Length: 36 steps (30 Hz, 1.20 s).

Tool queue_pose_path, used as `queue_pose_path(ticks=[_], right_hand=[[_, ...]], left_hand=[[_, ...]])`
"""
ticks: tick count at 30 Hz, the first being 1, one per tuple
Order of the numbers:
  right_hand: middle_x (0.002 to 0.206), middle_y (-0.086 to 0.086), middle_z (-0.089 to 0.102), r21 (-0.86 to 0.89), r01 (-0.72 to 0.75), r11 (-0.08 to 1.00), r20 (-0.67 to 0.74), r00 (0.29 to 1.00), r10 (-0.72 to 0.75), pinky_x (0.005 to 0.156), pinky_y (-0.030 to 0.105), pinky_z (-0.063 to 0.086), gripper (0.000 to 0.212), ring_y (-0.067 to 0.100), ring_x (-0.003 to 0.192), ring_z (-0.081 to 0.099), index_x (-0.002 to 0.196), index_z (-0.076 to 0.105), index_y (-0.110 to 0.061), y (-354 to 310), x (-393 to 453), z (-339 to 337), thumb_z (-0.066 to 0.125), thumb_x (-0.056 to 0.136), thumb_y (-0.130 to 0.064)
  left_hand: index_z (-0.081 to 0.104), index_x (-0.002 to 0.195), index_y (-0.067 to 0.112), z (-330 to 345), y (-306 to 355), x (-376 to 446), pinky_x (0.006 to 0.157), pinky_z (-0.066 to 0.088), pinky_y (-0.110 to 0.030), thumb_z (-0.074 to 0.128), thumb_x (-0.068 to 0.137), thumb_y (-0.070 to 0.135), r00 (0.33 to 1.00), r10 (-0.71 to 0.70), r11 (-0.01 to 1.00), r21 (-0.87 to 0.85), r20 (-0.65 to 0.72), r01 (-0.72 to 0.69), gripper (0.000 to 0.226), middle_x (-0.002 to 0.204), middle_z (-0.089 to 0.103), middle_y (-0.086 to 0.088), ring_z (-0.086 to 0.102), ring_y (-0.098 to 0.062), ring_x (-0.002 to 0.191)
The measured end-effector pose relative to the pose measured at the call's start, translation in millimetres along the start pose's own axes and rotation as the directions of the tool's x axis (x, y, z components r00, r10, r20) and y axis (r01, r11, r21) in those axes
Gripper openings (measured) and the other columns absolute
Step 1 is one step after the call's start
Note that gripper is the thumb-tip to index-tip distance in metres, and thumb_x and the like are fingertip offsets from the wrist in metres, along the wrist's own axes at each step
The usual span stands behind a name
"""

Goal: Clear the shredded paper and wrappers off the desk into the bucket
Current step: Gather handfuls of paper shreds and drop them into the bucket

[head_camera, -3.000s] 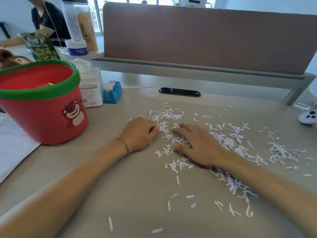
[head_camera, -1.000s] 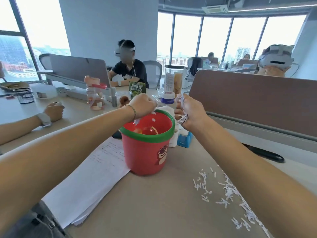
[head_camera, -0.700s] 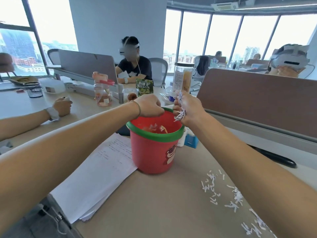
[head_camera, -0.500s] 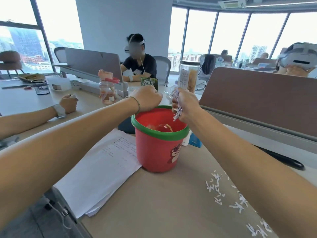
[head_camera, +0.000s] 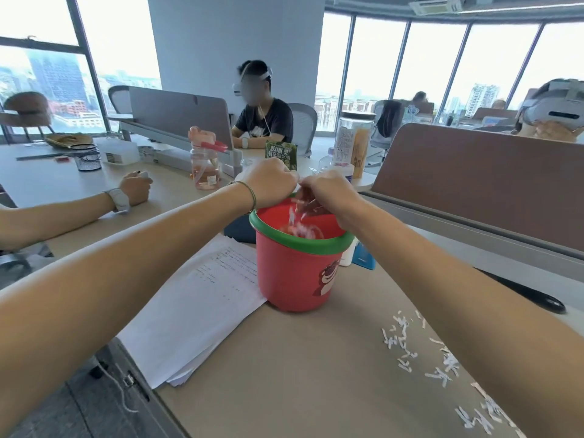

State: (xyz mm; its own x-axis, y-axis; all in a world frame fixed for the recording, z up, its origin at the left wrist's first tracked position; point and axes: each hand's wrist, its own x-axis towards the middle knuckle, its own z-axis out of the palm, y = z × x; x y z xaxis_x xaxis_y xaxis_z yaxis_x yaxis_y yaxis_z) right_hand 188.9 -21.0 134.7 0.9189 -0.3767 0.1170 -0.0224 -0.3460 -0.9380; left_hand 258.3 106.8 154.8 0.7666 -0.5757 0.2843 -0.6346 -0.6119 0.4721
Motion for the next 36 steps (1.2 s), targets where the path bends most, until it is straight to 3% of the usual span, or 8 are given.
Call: queue_pose_path(ticks=[3, 7, 11, 19, 25, 27, 30, 36], right_hand=[[0.081, 0.02, 0.076, -0.178, 0.094, 0.98, 0.119, 0.99, -0.074, 0.059, 0.018, 0.054, 0.028, 0.015, 0.063, 0.073, 0.082, 0.074, 0.009, -2.9, -9.4, -6.4, 0.054, 0.094, -0.008], [0.082, 0.005, 0.08, -0.368, 0.23, 0.901, 0.159, 0.97, -0.182, 0.093, 0.034, 0.056, 0.02, 0.016, 0.088, 0.076, 0.081, 0.081, -0.008, -4.5, -15.4, -21.7, 0.063, 0.086, -0.01], [0.078, 0.002, 0.077, -0.436, 0.277, 0.856, 0.032, 0.956, -0.292, 0.087, 0.048, 0.056, 0.018, 0.027, 0.088, 0.071, 0.071, 0.081, -0.021, -3.2, -32.7, -53.1, 0.065, 0.081, -0.024], [0.085, -0.007, 0.076, -0.518, 0.106, 0.848, -0.142, 0.968, -0.208, 0.084, 0.026, 0.051, 0.027, 0.006, 0.085, 0.068, 0.084, 0.08, -0.016, 52.6, -89.7, -134.6, 0.056, 0.097, -0.016], [0.084, -0.009, 0.077, -0.565, -0.037, 0.824, -0.197, 0.976, -0.092, 0.087, 0.032, 0.054, 0.026, 0.007, 0.087, 0.07, 0.079, 0.08, -0.02, 115.1, -138.7, -177.9, 0.058, 0.091, -0.022], [0.084, -0.008, 0.078, -0.553, -0.075, 0.83, -0.216, 0.975, -0.055, 0.087, 0.03, 0.053, 0.025, 0.007, 0.087, 0.07, 0.081, 0.081, -0.019, 129.6, -154.0, -185.9, 0.058, 0.092, -0.021], [0.084, -0.011, 0.077, -0.53, -0.123, 0.839, -0.24, 0.971, -0.009, 0.087, 0.029, 0.053, 0.026, 0.003, 0.087, 0.07, 0.082, 0.081, -0.02, 148.2, -171.1, -197.3, 0.058, 0.094, -0.021], [0.086, -0.011, 0.077, -0.515, -0.199, 0.834, -0.321, 0.947, 0.028, 0.086, 0.03, 0.055, 0.026, 0.004, 0.087, 0.07, 0.081, 0.08, -0.021, 174.5, -195.0, -221.9, 0.058, 0.095, -0.02]], left_hand=[[0.049, 0.054, 0.013, -0.1, 4.4, -5.3, 0.056, 0.039, -0.034, 0.034, 0.071, 0.035, 1.0, 0.014, 1.0, 0.022, 0.005, -0.014, 0.032, 0.066, 0.057, -0.009, 0.05, -0.025, 0.062], [0.058, 0.063, 0.014, 2.0, 21.9, -11.0, 0.053, 0.039, -0.033, 0.043, 0.084, 0.032, 0.997, 0.044, 0.999, -0.028, -0.061, -0.046, 0.031, 0.061, 0.057, -0.006, 0.048, -0.021, 0.057], [0.06, 0.063, 0.014, 7.8, 57.1, -14.4, 0.054, 0.039, -0.029, 0.045, 0.088, 0.034, 0.977, 0.139, 0.99, 0.035, -0.161, -0.135, 0.035, 0.061, 0.061, -0.001, 0.055, -0.019, 0.061], [0.05, 0.06, 0.022, 71.4, 121.7, -28.6, 0.057, 0.04, -0.031, 0.051, 0.093, 0.025, 0.907, 0.383, 0.911, -0.091, -0.175, -0.402, 0.033, 0.063, 0.054, 0.004, 0.051, -0.014, 0.061], [0.066, 0.085, 0.02, 154.8, 124.4, -48.8, 0.069, 0.051, -0.034, 0.054, 0.092, 0.024, 0.863, 0.505, 0.849, -0.167, -0.029, -0.502, 0.014, 0.077, 0.066, 0.004, 0.061, -0.019, 0.075], [0.066, 0.107, 0.025, 185.4, 113.2, -52.6, 0.087, 0.053, -0.037, 0.054, 0.095, 0.029, 0.861, 0.492, 0.865, -0.183, 0.131, -0.467, 0.018, 0.105, 0.069, 0.005, 0.064, -0.017, 0.094], [0.039, 0.147, 0.034, 225.1, 92.2, -64.5, 0.112, 0.038, -0.039, 0.048, 0.1, 0.039, 0.803, 0.404, 0.914, -0.155, 0.439, -0.375, 0.048, 0.149, 0.044, 0.005, 0.05, -0.018, 0.129], [0.005, 0.159, 0.035, 281.9, 88.1, -71.1, 0.124, 0.002, -0.048, 0.019, 0.1, 0.062, 0.755, 0.38, 0.87, 0.072, 0.534, -0.488, 0.067, 0.169, 0.002, 0.002, 0.0, -0.016, 0.155]])
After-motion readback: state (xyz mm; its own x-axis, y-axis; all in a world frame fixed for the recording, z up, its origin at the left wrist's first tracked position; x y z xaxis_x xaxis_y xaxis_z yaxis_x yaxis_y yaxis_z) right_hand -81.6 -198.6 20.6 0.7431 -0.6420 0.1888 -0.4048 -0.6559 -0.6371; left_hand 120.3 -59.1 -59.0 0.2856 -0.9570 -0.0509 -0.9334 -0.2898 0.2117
